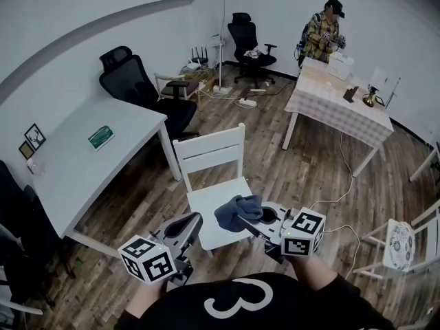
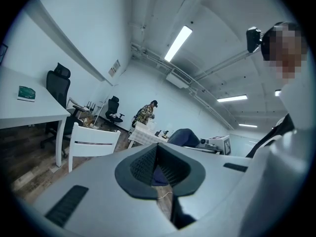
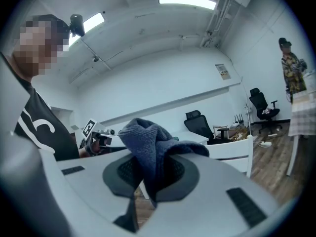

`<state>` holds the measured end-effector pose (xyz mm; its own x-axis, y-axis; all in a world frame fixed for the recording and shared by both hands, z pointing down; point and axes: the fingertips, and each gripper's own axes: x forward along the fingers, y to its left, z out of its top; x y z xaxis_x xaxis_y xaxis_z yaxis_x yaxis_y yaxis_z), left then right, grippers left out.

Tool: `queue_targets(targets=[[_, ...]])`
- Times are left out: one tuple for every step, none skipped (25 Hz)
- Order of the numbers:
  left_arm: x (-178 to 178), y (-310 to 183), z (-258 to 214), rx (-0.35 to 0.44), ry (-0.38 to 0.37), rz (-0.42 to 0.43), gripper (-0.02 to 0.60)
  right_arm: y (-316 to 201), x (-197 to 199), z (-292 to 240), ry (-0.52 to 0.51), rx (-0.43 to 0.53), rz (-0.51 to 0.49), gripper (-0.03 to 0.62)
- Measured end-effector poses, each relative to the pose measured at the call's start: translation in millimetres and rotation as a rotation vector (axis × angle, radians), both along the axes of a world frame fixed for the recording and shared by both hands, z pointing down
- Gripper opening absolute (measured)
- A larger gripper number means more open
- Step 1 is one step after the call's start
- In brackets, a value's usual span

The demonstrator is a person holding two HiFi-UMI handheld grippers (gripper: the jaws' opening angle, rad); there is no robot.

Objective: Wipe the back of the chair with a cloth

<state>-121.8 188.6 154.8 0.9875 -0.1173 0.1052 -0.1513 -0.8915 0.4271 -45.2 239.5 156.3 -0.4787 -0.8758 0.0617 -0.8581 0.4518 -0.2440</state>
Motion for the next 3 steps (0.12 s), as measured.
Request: queue_targets(targets=[[3.4,1.0,-0.2,0.001,-0.001,0.001,0.014,1.0,3.0,-0.1,-0.003,0.001,0.0,0.048],[6.9,2.0,-0.3,0.002,-0.003,0.002,0.014,1.9,5.9,-0.2,-0.005,0.003,-0.001,0.048],[10.4,2.9,-0.4,0.004,-0.005,0.003,0.014,2.8,8.8,-0.3,-0.007,0.004,-0.002,0.048]])
